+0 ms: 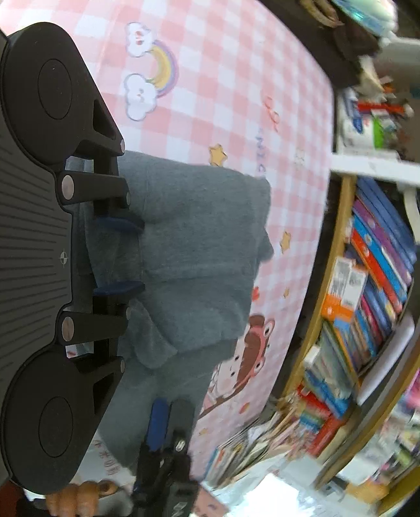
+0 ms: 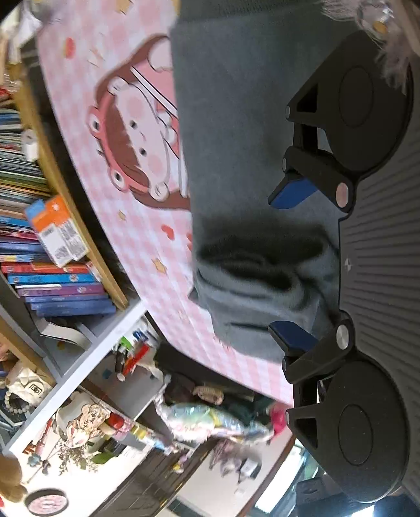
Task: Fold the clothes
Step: 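Move the right tool to the grey sleeve cuff and close on it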
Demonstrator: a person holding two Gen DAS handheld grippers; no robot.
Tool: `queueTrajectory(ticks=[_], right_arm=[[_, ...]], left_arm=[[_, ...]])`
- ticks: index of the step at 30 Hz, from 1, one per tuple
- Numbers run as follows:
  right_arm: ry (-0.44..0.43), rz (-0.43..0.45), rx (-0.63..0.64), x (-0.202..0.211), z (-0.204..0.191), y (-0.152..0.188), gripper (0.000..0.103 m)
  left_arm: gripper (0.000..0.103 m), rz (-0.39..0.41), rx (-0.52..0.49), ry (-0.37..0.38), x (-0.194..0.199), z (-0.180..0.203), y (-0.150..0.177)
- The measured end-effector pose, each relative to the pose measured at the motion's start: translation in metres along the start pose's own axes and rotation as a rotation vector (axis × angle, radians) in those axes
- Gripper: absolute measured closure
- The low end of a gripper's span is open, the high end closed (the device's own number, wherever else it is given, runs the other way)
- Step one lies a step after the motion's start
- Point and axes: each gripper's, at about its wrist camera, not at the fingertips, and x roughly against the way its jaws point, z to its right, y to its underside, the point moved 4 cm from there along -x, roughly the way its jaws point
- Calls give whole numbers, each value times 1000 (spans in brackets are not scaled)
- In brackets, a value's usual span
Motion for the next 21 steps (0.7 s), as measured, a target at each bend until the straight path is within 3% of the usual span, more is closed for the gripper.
queueTrajectory(ticks=[3, 7, 9, 10, 12, 14, 16, 18, 21], right_arm=[[-31, -55, -87, -16, 0, 2, 28], [24, -113, -145, -33, 6, 8, 41], [12, -114, -162, -36, 6, 8, 56], [-26, -114, -178, -35, 4, 8, 82], [-98, -105, -191, -32, 0, 7, 84], [-134, -61, -123, -24, -14, 4, 85], [-98, -44, -106, -23, -15, 5, 85], [1, -77, -134, -31, -1, 13, 85], [-8, -84, -220, -35, 16, 17, 84]], left_arm=[[70, 46, -15, -10, 13, 2, -4], [70, 71, 14, -26, 20, -8, -6], [71, 59, 31, -41, 18, -17, -3], [71, 61, 47, -33, 17, -21, -2], [72, 68, 77, -28, 18, -28, -3], [72, 80, 80, -43, 18, -31, -7], [72, 85, 79, -62, 18, -34, -8], [71, 69, 83, -83, 14, -37, -7], [68, 53, 107, -76, 11, -45, -2]])
